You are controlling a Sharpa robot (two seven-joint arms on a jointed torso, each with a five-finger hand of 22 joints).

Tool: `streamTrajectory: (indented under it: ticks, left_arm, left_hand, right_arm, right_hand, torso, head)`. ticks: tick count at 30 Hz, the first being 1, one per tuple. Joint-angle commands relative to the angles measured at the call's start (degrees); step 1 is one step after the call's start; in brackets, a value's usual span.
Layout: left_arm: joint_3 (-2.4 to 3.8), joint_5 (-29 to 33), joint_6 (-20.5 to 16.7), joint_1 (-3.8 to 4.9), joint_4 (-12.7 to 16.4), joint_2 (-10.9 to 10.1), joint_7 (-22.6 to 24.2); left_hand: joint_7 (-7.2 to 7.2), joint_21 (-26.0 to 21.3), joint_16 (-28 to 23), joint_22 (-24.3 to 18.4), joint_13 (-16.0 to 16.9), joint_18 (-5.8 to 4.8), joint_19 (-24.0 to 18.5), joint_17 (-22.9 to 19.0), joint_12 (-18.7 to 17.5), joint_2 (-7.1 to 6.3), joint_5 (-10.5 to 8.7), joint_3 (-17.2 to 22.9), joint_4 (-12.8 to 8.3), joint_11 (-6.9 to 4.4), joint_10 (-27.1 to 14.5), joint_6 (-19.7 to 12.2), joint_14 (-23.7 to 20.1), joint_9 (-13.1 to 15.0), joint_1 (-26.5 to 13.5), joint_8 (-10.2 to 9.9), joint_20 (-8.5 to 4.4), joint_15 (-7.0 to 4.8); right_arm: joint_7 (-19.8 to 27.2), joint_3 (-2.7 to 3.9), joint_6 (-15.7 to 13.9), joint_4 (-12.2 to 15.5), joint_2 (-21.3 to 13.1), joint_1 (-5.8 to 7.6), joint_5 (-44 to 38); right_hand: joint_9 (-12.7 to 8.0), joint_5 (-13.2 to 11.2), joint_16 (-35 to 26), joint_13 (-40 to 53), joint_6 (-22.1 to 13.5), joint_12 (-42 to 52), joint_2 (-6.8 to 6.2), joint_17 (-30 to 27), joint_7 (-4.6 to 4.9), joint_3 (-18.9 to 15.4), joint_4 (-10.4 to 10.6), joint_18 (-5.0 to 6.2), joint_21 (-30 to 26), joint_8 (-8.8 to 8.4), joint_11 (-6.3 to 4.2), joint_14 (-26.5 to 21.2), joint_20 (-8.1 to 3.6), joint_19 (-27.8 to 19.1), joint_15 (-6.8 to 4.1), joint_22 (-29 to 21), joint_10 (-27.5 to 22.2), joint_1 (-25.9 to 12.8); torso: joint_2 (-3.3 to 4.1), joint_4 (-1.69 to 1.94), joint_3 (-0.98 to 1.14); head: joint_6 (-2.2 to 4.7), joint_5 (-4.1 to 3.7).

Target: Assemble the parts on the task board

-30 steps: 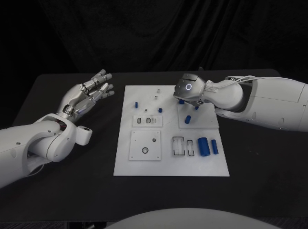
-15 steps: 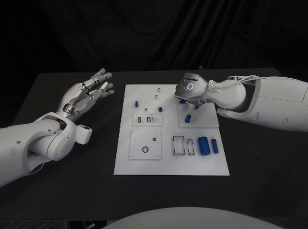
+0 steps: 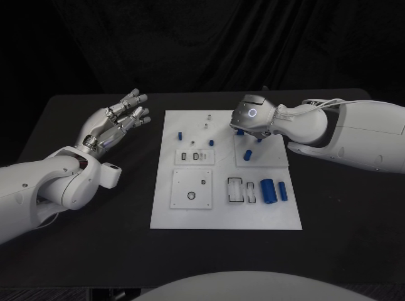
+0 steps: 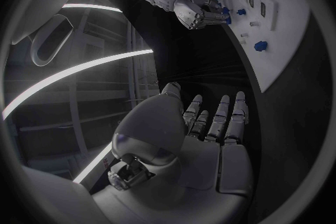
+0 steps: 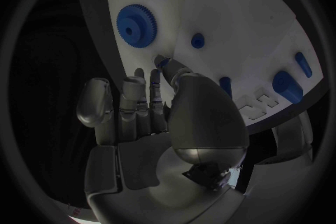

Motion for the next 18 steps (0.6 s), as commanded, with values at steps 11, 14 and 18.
streamTrajectory:
  ticks: [11,14,18]
  left_arm:
    - [0.04,-0.45,0.72,0.09,0.01,-0.21,4.27]
    - [0.04,-0.45,0.73,0.09,0.0,-0.25,4.26]
    - [0.03,-0.45,0.77,0.09,-0.02,-0.27,4.25]
  left_hand:
    - [0.09,-0.06,0.39,-0.02,0.06,-0.46,0.21,0.06,0.25,0.13,-0.15,-0.08,0.01,0.44,0.1,0.42,0.24,0.03,-0.59,0.18,-0.08,0.08]
    - [0.09,-0.06,0.39,-0.02,0.06,-0.46,0.21,0.06,0.25,0.13,-0.15,-0.08,0.01,0.44,0.1,0.42,0.24,0.03,-0.59,0.18,-0.08,0.08]
    - [0.09,-0.06,0.39,-0.02,0.06,-0.46,0.21,0.06,0.25,0.13,-0.15,-0.08,0.01,0.44,0.1,0.42,0.24,0.03,-0.59,0.18,-0.08,0.08]
  right_arm:
    - [-0.63,0.04,-3.86,1.4,-0.99,-0.12,-0.65]
    - [-0.74,0.04,-4.14,1.82,-1.34,-0.12,-0.65]
    - [-0.8,0.04,-4.33,2.37,-1.76,-0.12,-0.65]
  right_hand:
    - [0.46,0.03,-0.04,0.34,0.38,0.55,0.16,0.08,-0.42,0.41,0.09,-0.52,-0.09,0.14,-0.36,-0.39,0.13,-0.27,0.16,0.26,0.12,-0.34]
    - [0.54,0.03,-0.09,0.42,0.4,0.64,0.15,-0.01,-0.44,0.43,0.06,-0.51,-0.13,0.16,-0.4,-0.42,0.14,-0.29,0.16,0.25,0.24,-0.32]
    - [0.57,0.03,-0.11,0.45,0.4,0.68,0.13,-0.05,-0.45,0.44,0.04,-0.52,-0.12,0.17,-0.41,-0.43,0.14,-0.28,0.16,0.27,0.27,-0.3]
  torso:
    - [-0.01,0.06,-0.03]
    - [0.0,0.09,-0.05]
    - [0.02,0.08,-0.03]
  head:
    - [-0.44,0.1]
    - [-0.45,0.15]
    - [-0.51,0.21]
